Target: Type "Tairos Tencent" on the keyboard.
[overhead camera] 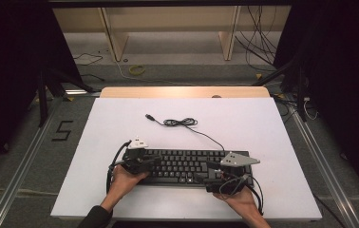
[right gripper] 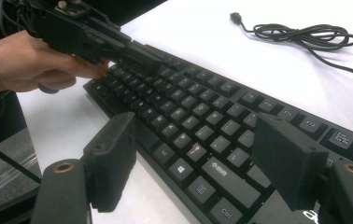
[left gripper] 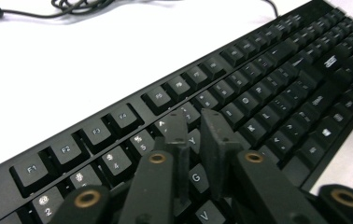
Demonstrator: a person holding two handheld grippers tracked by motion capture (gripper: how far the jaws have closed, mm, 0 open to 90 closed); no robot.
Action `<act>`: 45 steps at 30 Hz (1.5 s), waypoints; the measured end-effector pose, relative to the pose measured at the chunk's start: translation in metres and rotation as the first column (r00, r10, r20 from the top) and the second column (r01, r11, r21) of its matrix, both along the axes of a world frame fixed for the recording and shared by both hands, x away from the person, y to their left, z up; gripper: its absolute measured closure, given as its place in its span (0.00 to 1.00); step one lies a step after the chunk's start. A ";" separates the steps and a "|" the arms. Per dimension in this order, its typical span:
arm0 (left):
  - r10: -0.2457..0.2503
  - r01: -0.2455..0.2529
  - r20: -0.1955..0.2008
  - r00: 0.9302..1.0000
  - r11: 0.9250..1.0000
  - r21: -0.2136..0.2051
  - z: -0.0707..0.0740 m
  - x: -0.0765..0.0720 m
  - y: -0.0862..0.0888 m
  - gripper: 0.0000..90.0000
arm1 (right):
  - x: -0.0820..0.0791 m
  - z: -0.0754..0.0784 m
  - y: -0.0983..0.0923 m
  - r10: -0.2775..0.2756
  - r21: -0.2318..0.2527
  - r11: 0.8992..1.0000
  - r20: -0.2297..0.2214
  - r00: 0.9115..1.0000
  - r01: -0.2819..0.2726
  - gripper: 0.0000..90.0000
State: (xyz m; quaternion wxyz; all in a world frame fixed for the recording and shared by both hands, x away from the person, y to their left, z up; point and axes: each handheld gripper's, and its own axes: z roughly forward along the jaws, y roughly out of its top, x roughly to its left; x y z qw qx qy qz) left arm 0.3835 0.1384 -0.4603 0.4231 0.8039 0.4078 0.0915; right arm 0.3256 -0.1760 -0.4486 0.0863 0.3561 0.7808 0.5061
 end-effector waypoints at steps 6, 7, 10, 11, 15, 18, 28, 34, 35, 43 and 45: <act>-0.015 0.015 0.004 1.000 0.999 -0.032 0.006 -0.003 0.003 0.75 | 0.000 0.000 -0.001 -0.006 0.002 1.000 0.002 1.000 0.006 0.34; -0.016 0.016 0.006 1.000 0.999 -0.039 0.007 -0.004 0.003 0.73 | 0.000 0.000 -0.002 -0.007 0.003 1.000 0.003 1.000 0.007 0.34; -0.023 0.024 0.016 1.000 0.998 -0.062 0.011 -0.007 0.005 0.66 | 0.000 0.001 -0.003 -0.009 0.003 1.000 0.004 1.000 0.009 0.34; -0.024 0.025 0.017 1.000 0.997 -0.068 0.012 -0.008 0.006 0.63 | 0.000 0.001 -0.003 -0.009 0.003 1.000 0.003 1.000 0.009 0.34; -0.036 0.040 0.038 0.999 0.993 -0.109 0.017 -0.013 0.010 0.56 | -0.001 0.000 -0.007 -0.018 0.004 1.000 0.004 1.000 0.018 0.34; -0.037 0.044 0.056 0.998 0.991 -0.128 0.020 -0.017 0.013 0.50 | -0.001 0.000 -0.011 -0.025 0.008 1.000 0.006 1.000 0.025 0.34; -0.026 0.049 0.115 0.993 0.978 -0.203 0.020 -0.034 0.030 0.36 | -0.005 -0.001 -0.019 -0.040 0.010 0.999 0.011 0.999 0.040 0.34; -0.017 0.043 0.124 0.992 0.976 -0.215 0.017 -0.043 0.038 0.33 | -0.007 -0.003 -0.024 -0.044 0.013 0.999 0.023 0.999 0.043 0.34; -0.015 0.042 0.123 0.992 0.975 -0.218 0.016 -0.044 0.039 0.32 | -0.008 -0.003 -0.024 -0.046 0.014 0.999 0.021 0.999 0.045 0.34; -0.012 0.044 0.140 0.990 0.972 -0.231 0.012 -0.055 0.048 0.30 | -0.012 -0.005 -0.035 -0.067 0.023 0.998 0.035 0.997 0.066 0.34; -0.009 0.042 0.141 0.990 0.971 -0.235 0.012 -0.058 0.049 0.29 | -0.014 -0.006 -0.038 -0.072 0.022 0.997 0.038 0.997 0.071 0.34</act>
